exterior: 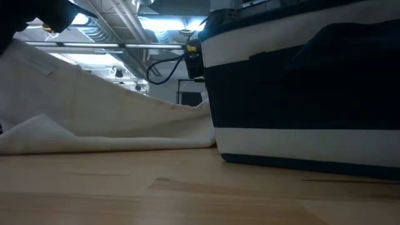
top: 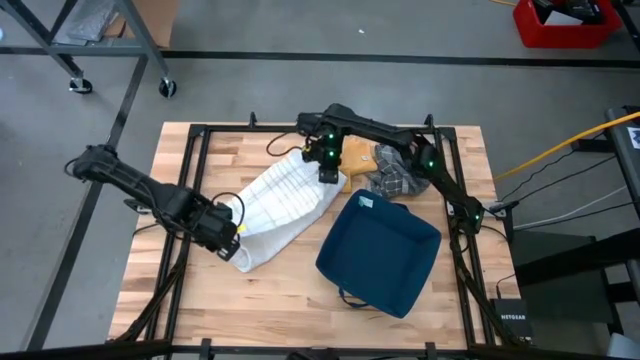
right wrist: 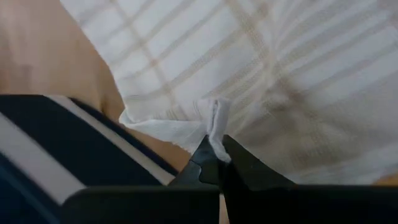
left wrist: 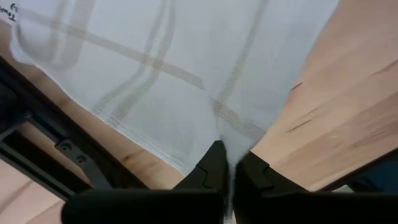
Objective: Fold towel
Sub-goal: Fold the white towel
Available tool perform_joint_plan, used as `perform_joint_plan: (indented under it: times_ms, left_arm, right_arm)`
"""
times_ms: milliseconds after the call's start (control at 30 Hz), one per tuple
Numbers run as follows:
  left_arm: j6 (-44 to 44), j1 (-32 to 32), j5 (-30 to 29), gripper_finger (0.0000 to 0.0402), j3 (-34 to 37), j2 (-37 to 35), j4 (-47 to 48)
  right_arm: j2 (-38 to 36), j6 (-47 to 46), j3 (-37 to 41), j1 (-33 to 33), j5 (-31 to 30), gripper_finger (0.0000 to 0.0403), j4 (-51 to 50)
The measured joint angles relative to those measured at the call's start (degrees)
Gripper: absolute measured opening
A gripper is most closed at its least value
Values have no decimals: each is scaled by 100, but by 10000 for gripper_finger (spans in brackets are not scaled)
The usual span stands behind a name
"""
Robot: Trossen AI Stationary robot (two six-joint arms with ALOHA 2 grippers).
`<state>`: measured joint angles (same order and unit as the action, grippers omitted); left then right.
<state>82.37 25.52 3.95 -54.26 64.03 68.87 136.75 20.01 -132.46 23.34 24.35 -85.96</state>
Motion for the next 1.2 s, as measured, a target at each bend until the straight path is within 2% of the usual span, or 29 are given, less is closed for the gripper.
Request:
perform_joint_plan:
  times_ms: [167,300,433,667,800,1000,1200]
  left_arm:
    - [-185,85,-12,0,0,317,-60]
    - [-587,113,-12,1,0,559,-82]
    - [-764,113,-7,25,0,755,-107]
    - [-950,115,-1,101,0,1032,-551]
    - [-767,115,11,127,0,1087,-687]
    - [-484,115,14,127,0,1062,-813]
    - [-456,113,14,106,0,1021,-832]
  right_arm:
    - [0,2,0,-98,-947,5,51]
    - [0,-5,0,-126,-1286,28,44]
    - [0,-7,0,-126,-1334,60,37]
    - [-4,-20,0,-126,-1348,137,-216]
    - [-4,-76,0,-126,-1348,175,-375]
    - [-9,-1379,33,-126,-1335,196,-406]
    - [-9,-1591,33,-126,-1157,197,-408]
